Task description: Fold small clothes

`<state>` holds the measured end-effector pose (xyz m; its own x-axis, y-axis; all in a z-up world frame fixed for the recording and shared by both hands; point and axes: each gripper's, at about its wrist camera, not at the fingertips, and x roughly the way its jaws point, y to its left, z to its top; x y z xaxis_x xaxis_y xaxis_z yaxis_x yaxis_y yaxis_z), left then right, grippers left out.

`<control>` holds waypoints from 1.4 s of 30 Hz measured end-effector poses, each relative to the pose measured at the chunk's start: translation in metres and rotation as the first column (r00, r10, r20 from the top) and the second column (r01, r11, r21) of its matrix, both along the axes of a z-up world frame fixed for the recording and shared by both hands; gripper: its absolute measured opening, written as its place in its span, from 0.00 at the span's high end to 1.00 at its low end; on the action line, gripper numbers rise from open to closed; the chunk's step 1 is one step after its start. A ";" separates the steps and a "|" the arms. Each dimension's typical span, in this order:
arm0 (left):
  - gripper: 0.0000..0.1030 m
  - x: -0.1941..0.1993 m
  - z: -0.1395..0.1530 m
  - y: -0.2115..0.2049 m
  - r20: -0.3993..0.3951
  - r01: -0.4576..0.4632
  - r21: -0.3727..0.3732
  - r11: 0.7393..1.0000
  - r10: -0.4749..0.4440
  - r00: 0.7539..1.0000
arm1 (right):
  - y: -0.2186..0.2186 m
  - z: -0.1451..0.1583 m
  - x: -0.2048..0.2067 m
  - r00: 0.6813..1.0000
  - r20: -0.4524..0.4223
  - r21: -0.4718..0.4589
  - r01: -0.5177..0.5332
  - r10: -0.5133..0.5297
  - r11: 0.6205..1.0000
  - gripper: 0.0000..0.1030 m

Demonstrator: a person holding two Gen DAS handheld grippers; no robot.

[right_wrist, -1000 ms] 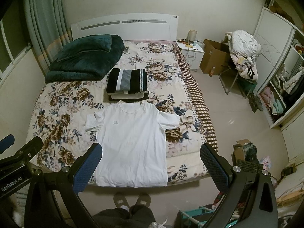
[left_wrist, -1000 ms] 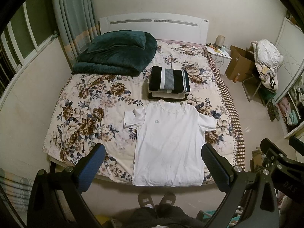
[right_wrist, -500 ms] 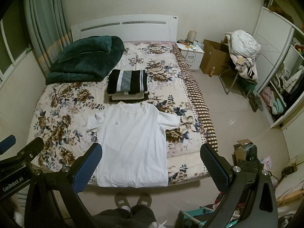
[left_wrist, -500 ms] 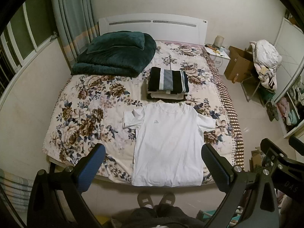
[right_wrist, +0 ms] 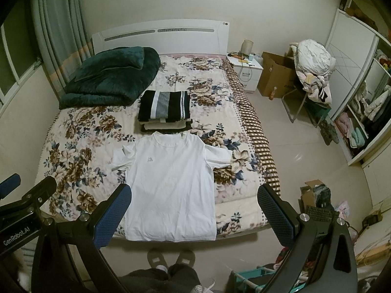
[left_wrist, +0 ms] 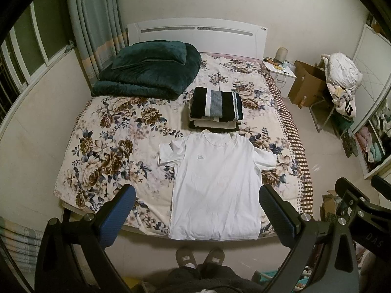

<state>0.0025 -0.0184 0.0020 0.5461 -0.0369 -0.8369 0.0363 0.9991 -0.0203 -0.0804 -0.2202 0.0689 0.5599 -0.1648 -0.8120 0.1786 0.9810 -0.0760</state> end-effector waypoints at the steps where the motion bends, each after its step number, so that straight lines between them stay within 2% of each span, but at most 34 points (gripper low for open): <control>1: 0.00 -0.001 0.000 0.004 0.002 0.000 -0.001 1.000 0.000 1.000 | 0.000 0.000 0.000 1.000 0.000 0.001 0.000 0.000 1.000 0.00; 13: 0.00 -0.001 0.000 0.005 0.003 0.002 -0.003 1.000 -0.002 1.000 | 0.001 -0.001 0.003 1.000 -0.001 0.000 0.000 0.000 1.000 0.00; 27: 0.00 0.004 -0.003 -0.015 0.004 0.002 0.003 1.000 -0.002 1.000 | 0.002 -0.008 0.013 1.000 -0.005 0.011 0.010 -0.010 1.000 0.00; 29: 0.00 0.013 -0.010 -0.027 0.030 -0.006 0.037 0.999 0.004 1.000 | 0.000 -0.018 0.019 0.999 -0.009 0.022 0.033 -0.033 0.999 0.00; 31: 0.00 0.031 -0.034 -0.029 0.068 -0.015 0.072 0.997 0.010 0.998 | -0.003 -0.025 0.027 0.998 -0.004 0.044 0.056 -0.056 0.997 0.00; 35: 0.00 0.067 -0.088 -0.040 0.106 -0.051 0.156 0.986 0.034 0.994 | -0.028 -0.087 0.072 0.990 -0.026 0.101 0.142 -0.140 0.985 0.00; 39: 0.00 0.118 -0.150 -0.030 0.048 -0.075 0.181 0.981 0.068 0.997 | -0.093 -0.174 0.109 0.957 -0.095 0.175 0.288 -0.275 0.941 0.00; 40: 0.00 0.131 -0.170 -0.030 0.022 -0.085 0.190 0.978 0.082 0.996 | -0.113 -0.200 0.120 0.942 -0.120 0.197 0.332 -0.314 0.922 0.02; 42: 0.00 0.153 -0.203 -0.031 -0.012 -0.108 0.200 0.974 0.113 0.993 | -0.150 -0.248 0.139 0.916 -0.166 0.257 0.397 -0.365 0.881 0.16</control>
<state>0.1558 -0.0491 -0.2009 0.5175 0.1913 -0.8340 -0.0730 0.9810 0.1797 0.0590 -0.3704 -0.1793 0.4050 -0.1046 -0.9083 0.5493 0.8220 0.1503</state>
